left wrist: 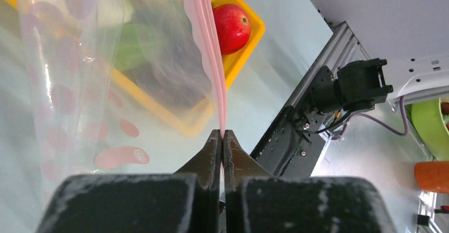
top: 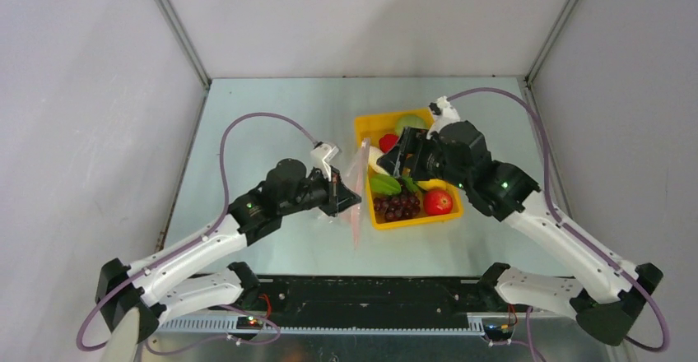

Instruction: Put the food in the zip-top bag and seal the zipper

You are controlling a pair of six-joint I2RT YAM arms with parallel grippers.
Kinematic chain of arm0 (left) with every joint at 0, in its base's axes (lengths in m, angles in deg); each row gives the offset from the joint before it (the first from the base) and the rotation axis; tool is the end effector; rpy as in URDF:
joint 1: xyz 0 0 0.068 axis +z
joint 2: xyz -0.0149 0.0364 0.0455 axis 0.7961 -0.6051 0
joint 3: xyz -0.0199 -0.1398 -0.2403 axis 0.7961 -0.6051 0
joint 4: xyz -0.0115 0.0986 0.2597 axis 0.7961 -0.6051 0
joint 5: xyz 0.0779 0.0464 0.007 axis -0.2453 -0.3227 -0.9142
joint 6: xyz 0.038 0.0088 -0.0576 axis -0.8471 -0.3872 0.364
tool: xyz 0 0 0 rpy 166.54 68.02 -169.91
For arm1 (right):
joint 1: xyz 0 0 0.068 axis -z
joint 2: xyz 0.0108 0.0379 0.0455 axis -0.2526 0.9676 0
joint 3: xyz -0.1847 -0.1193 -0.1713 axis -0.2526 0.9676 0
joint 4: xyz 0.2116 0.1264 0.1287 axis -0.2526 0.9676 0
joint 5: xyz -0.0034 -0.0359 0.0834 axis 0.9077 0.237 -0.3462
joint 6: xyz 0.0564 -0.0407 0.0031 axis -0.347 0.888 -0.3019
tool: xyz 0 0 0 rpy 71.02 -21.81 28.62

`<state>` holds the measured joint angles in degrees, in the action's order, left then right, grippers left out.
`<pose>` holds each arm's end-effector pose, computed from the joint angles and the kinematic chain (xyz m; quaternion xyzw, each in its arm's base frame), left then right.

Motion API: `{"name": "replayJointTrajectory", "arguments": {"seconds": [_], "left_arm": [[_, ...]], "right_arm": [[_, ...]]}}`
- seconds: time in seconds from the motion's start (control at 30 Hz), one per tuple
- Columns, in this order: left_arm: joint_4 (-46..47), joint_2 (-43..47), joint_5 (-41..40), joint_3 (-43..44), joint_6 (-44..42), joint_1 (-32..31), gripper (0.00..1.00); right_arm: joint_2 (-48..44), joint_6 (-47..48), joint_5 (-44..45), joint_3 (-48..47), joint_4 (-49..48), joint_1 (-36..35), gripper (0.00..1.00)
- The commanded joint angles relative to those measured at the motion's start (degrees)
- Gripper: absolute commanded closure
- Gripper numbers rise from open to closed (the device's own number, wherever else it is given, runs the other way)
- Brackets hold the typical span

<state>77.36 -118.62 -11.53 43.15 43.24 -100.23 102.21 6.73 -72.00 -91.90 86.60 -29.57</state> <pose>0.1631 -0.1989 0.2845 0.2171 0.7964 -0.4187 0.3784 0.1921 0.1881 0.3785 -0.0534 0.8517 0.3453 0.3905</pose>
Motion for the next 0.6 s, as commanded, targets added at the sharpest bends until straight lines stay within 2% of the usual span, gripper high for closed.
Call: {"name": "replayJointTrajectory", "arguments": {"seconds": [0.0, 0.13, 0.27, 0.4, 0.57], "left_arm": [[3.2, 2.5, -3.5, -0.5, 1.5, 0.0, 1.0], [2.3, 2.8, -5.4, 0.0, 1.5, -0.1, 1.0], [1.6, 2.8, -8.6, 0.4, 3.3, -0.1, 1.0], [-1.0, 2.0, -19.2, 2.1, 8.1, -0.1, 1.0], [-5.7, 0.2, -25.8, 5.2, 10.9, -0.1, 1.0]], "right_arm": [[-2.2, 0.6, 12.6, 2.1, -7.9, -2.5, 0.21], [-0.6, 2.3, 15.4, 2.1, -10.9, -5.2, 0.21], [0.9, 4.1, 13.1, 2.1, -12.4, -6.6, 0.22], [1.2, 8.2, 14.2, 2.7, -10.4, -10.0, 0.22], [-0.6, 12.3, 13.7, 7.4, -11.7, -15.0, 0.23]]}}
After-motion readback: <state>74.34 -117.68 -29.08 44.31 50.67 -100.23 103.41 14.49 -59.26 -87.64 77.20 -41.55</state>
